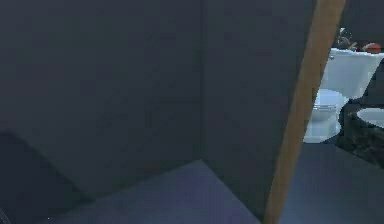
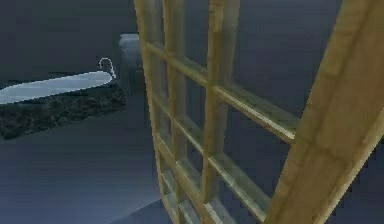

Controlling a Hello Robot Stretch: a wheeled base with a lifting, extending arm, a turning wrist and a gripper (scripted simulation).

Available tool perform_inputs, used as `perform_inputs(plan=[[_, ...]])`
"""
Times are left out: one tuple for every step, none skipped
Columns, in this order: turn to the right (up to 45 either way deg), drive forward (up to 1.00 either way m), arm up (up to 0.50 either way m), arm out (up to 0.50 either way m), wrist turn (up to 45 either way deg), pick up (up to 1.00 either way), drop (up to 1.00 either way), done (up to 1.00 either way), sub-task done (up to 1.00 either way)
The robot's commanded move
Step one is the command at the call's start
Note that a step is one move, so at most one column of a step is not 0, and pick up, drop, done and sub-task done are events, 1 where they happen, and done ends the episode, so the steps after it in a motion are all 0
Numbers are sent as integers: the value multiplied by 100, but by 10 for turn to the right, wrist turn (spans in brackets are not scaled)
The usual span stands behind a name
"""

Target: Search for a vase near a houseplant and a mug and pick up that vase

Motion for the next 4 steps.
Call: perform_inputs(plan=[[-300,0,0,0,0,0,0,0,0],[0,20,0,0,0,0,0,0,0],[-450,0,0,0,0,0,0,0,0],[-390,0,0,0,0,0,0,0,0]])
